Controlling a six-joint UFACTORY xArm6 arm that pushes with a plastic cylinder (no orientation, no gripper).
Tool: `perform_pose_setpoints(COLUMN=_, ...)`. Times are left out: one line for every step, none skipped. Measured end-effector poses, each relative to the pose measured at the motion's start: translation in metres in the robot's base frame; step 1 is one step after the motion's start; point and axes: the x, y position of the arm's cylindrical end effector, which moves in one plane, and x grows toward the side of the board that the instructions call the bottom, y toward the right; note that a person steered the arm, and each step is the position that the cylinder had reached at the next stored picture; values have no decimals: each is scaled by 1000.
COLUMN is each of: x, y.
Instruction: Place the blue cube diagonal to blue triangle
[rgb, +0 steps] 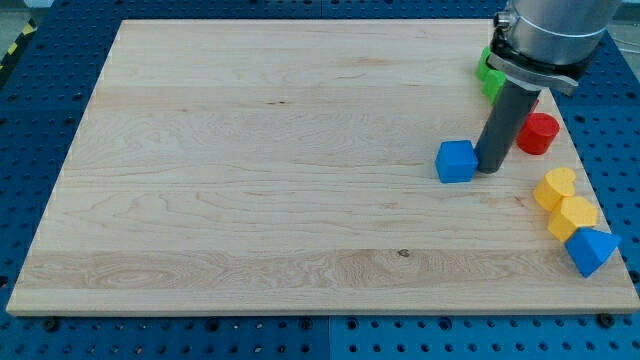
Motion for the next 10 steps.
perform_pose_setpoints(x=0, y=1)
perform_pose_setpoints(x=0, y=8)
perform_pose_setpoints(x=0, y=12)
perform_pose_setpoints(x=0, y=14)
perform_pose_setpoints(x=-1, y=21)
perform_pose_setpoints(x=-1, y=21)
perform_pose_setpoints(x=-1, y=16)
perform_pose_setpoints(x=-1, y=4)
perform_pose_setpoints(x=-1, y=-4)
perform_pose_setpoints(x=-1, y=-29)
